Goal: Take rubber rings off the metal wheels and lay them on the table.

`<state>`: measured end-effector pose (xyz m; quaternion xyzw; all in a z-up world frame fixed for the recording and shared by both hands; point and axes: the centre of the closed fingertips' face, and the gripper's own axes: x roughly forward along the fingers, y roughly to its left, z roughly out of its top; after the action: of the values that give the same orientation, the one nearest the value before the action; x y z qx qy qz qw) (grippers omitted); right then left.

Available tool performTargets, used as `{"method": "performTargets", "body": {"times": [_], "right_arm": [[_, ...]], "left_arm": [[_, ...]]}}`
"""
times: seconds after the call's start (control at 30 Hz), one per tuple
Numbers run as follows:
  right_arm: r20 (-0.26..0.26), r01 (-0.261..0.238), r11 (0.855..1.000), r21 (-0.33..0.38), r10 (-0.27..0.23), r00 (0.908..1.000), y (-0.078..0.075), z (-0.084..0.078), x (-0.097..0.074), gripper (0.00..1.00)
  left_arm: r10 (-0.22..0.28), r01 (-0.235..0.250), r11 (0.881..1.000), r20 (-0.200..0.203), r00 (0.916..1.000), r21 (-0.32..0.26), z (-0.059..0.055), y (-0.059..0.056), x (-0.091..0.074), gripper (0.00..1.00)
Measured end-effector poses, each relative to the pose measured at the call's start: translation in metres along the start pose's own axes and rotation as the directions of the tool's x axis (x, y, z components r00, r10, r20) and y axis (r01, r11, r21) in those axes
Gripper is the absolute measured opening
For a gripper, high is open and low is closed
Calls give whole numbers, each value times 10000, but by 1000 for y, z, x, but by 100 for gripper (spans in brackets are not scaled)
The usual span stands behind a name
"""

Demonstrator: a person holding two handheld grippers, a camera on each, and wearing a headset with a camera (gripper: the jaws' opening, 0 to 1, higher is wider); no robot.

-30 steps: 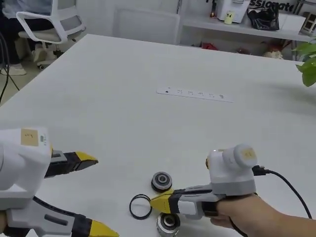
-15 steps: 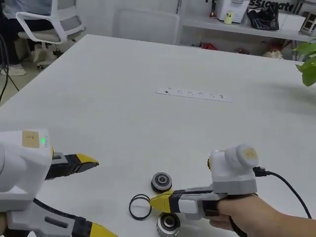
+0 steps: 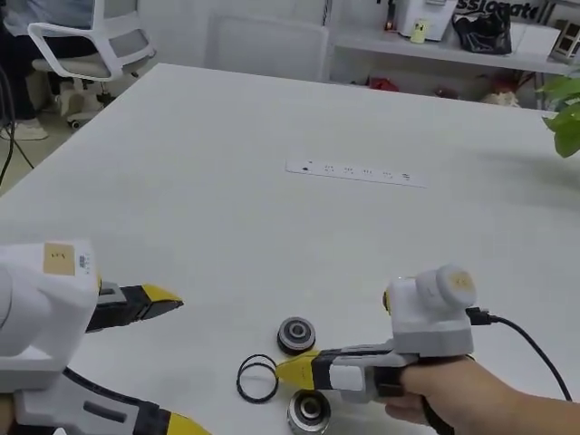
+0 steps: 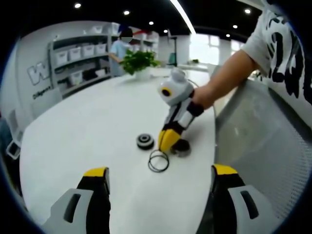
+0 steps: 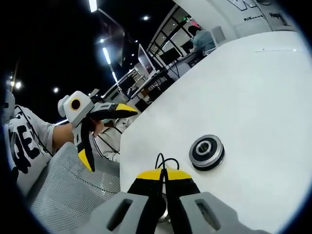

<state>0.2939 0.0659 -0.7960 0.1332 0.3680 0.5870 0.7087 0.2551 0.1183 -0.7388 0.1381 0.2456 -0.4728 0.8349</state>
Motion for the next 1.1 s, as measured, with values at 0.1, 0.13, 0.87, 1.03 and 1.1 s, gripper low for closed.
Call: {"method": "performTargets", "body": {"times": [0.1,0.13,0.87,1.03,1.1], "right_arm": [[-21,26,10000,25,-26,10000,0,-1,0,0],[-32,17,10000,35,-17,10000,0,-1,0,0],[79,-210,9992,334,207,9998,3,-1,2,0],[38,-161,9991,382,160,9999,1,-2,2,0],[23,-125,9991,394,124,9999,1,-3,2,0]], "left_arm": [[0,0,10000,-12,10000,-8,-1,0,0,87],[-9,9,10000,-21,10000,-11,-1,-1,0,87],[-1,0,10000,-46,10000,-68,-4,-1,0,87],[-15,14,10000,-65,10000,-80,-4,-1,0,87],[-21,20,10000,-62,10000,-93,-4,-2,0,87]]}}
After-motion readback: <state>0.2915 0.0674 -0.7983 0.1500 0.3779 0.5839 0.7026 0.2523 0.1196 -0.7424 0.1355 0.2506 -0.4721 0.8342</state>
